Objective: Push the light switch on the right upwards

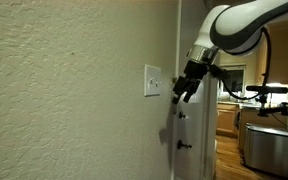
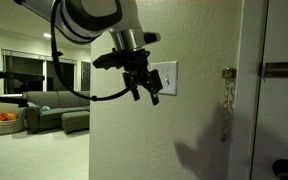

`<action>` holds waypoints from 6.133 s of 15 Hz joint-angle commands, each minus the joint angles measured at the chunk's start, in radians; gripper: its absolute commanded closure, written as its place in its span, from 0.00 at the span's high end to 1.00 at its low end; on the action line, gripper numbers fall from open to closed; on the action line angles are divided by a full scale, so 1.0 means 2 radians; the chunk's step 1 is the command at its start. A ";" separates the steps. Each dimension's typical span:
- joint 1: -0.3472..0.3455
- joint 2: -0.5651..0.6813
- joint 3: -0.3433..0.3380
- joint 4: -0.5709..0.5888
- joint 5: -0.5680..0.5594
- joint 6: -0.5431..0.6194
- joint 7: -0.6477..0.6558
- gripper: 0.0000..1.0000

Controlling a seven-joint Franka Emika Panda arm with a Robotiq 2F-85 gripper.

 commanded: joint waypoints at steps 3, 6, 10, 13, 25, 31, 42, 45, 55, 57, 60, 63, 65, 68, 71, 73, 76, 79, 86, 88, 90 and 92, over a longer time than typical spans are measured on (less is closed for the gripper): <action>0.002 0.042 0.005 0.067 -0.001 0.026 -0.003 1.00; 0.000 0.052 0.005 0.084 0.001 0.039 -0.004 0.67; -0.002 0.061 0.004 0.099 -0.001 0.054 -0.005 0.39; -0.002 0.067 0.005 0.112 -0.006 0.068 -0.010 0.38; -0.002 0.077 0.004 0.137 0.010 0.070 -0.024 0.08; -0.002 0.074 0.005 0.127 0.039 0.061 -0.035 0.05; -0.010 0.031 -0.012 0.125 0.027 -0.029 -0.103 0.06; -0.007 0.029 -0.015 0.129 0.038 -0.042 -0.115 0.37; -0.001 0.081 -0.003 0.155 0.069 -0.045 -0.126 0.98; -0.002 0.087 -0.001 0.164 0.067 -0.044 -0.126 1.00; -0.003 0.092 0.001 0.177 0.066 -0.044 -0.129 0.93; -0.004 0.097 0.002 0.188 0.067 -0.045 -0.131 0.62; -0.005 0.102 0.002 0.193 0.067 -0.043 -0.135 0.49; -0.006 0.107 0.002 0.200 0.067 -0.042 -0.138 0.29; -0.006 0.110 0.003 0.204 0.068 -0.038 -0.150 0.10; -0.007 0.112 0.003 0.208 0.068 -0.038 -0.153 0.06; -0.010 0.110 0.003 0.207 0.069 -0.040 -0.158 0.04; -0.011 0.105 0.002 0.202 0.071 -0.043 -0.163 0.07; -0.015 0.077 -0.002 0.182 0.063 -0.063 -0.175 0.06; -0.015 0.073 -0.003 0.181 0.062 -0.064 -0.175 0.06; -0.015 0.071 -0.003 0.182 0.063 -0.066 -0.177 0.06; -0.015 0.069 -0.004 0.184 0.060 -0.067 -0.176 0.06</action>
